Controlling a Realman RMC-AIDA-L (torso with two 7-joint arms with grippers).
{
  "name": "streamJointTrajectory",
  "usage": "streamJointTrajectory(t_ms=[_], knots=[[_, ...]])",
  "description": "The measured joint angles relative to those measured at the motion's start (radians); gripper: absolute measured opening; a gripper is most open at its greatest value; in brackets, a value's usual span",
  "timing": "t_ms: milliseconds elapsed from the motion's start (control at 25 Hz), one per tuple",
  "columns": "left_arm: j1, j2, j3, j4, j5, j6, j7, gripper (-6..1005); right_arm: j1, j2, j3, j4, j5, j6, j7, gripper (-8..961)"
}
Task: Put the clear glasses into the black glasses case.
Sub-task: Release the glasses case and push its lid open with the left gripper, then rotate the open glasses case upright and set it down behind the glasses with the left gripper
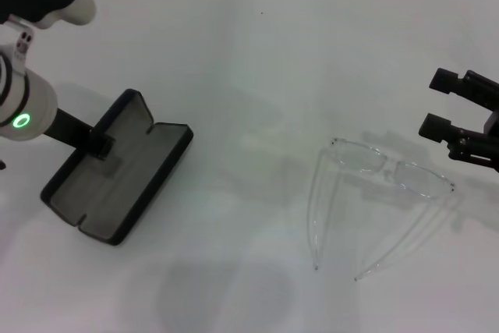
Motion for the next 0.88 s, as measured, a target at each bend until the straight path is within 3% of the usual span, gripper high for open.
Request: streamJointTrajectory(t_ms=[80,360,560,680,880], knots=[[-0.001,0.000,0.002,0.001,0.000,0.001,0.002,227,-0.002,0.001,0.000,-0.001,0.000,0.000,0.000,869],[-0.021,-0.003,0.039,0.028,0.000,0.009,0.030,204,-0.007,0.003,0.038,0.004,0.000,-0.031,-0.019,868],[-0.039,-0.007,0.041,0.083,-0.001,-0.043,0.103,191,-0.031,-0.012,0.071,0.004,-0.016,-0.212,-0.126,863],[-0.047,-0.021,0.039,0.104,-0.001,-0.130,0.205,191,-0.040,-0.032,0.017,-0.010,-0.058,-0.336,-0.200,855],[-0.068,-0.029,0.106,0.063,-0.001,-0.289,0.397,190,-0.055,-0.037,-0.142,-0.041,-0.074,-0.350,-0.214,820]])
